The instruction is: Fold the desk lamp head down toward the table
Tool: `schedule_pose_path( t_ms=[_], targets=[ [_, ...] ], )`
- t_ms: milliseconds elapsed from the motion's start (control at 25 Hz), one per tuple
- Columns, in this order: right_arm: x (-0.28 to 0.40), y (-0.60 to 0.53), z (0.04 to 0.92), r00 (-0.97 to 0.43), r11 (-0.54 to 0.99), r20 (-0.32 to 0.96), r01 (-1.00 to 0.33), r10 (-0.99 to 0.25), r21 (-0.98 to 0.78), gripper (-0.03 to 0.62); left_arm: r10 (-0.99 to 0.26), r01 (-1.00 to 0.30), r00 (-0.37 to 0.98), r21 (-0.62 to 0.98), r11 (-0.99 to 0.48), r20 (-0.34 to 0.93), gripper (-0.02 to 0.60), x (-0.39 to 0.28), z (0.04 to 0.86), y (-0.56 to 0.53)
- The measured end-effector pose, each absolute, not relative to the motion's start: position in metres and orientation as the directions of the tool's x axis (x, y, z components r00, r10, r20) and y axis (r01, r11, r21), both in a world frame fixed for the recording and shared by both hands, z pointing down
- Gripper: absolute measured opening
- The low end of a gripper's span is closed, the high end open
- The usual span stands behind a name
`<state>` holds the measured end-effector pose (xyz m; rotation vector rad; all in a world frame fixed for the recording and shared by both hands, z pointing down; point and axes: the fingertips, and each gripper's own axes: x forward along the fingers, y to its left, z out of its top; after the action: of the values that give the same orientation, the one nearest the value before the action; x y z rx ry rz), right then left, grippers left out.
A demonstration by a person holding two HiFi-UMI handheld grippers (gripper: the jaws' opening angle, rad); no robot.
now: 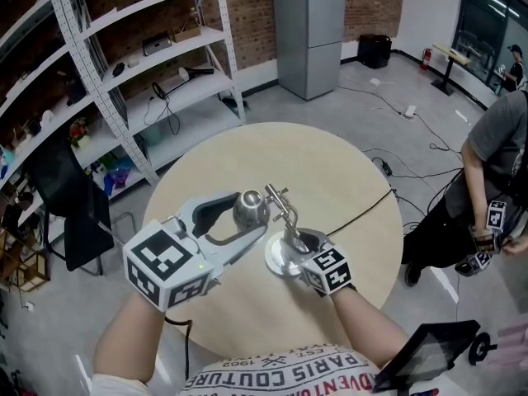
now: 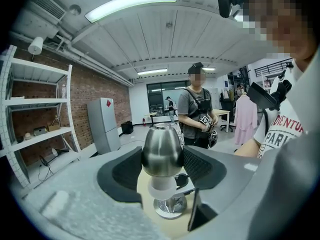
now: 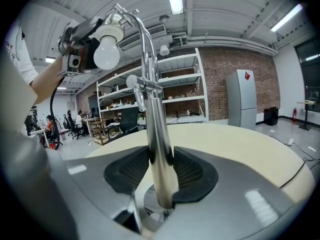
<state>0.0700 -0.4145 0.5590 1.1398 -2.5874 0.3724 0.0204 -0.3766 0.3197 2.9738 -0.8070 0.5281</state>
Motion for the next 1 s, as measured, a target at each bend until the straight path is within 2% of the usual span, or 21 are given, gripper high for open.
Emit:
schedule_pose_path(
  t_ms=[400,1000],
  targets=[
    [0.063,-0.414,0.559,-0.652,0.657,0.362,-0.743,-0.666,-0.127,0.152,-0.511,-0.523,0.802,-0.05,-0.851,0.309,0.259,-0.004,0.332,-0.37],
    [0.069,-0.413,0.561,-0.714,0.733,0.381,-0.669,-0.588,-0.121,0.15,-0.535,-0.556,0.782,-0.028,-0.83,0.321,0.259,-0.019,0.35,-0.363]
  ],
)
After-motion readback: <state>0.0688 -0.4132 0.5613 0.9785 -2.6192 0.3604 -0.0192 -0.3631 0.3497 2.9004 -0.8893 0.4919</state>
